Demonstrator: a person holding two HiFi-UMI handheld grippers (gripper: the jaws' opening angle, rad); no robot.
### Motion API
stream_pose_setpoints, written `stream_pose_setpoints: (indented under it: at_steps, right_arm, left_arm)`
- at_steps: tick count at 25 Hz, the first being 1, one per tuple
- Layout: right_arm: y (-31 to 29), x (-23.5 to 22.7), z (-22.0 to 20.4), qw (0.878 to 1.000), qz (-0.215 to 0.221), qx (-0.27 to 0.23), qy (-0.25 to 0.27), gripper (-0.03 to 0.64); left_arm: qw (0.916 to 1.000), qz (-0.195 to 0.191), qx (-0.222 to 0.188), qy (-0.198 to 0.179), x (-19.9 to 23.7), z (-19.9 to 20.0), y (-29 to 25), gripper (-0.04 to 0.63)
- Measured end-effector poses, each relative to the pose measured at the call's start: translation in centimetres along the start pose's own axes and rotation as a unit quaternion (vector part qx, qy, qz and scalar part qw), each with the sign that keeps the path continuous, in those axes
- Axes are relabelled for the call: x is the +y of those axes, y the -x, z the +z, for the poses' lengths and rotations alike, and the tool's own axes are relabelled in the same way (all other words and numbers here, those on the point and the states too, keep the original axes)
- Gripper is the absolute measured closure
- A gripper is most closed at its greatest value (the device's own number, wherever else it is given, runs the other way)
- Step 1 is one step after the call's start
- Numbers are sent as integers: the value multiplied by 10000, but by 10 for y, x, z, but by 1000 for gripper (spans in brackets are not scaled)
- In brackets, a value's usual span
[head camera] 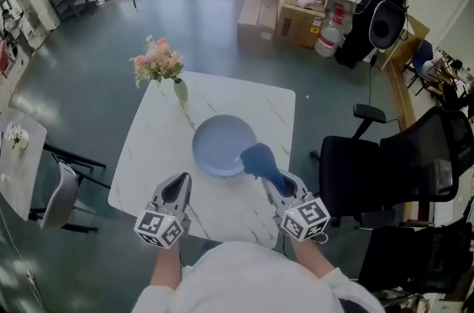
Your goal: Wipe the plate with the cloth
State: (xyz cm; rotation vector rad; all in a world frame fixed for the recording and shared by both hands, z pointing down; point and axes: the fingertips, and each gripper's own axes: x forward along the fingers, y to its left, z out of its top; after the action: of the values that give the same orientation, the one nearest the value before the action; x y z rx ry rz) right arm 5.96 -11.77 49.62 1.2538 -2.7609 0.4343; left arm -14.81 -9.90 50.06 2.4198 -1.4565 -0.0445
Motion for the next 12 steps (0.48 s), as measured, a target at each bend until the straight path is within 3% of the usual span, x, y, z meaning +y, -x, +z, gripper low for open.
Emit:
stream_pose_setpoints:
  at_steps: [7, 12]
  right_arm:
    - [-17, -5, -2, 9999, -88, 66, -66, 525]
    - [-24, -7, -6, 9997, -171, 121, -99, 525]
  left_arm:
    - [9997, -78, 174, -121, 20, 3, -30, 561]
    - [9995, -149, 267, 8, 33, -2, -50, 561]
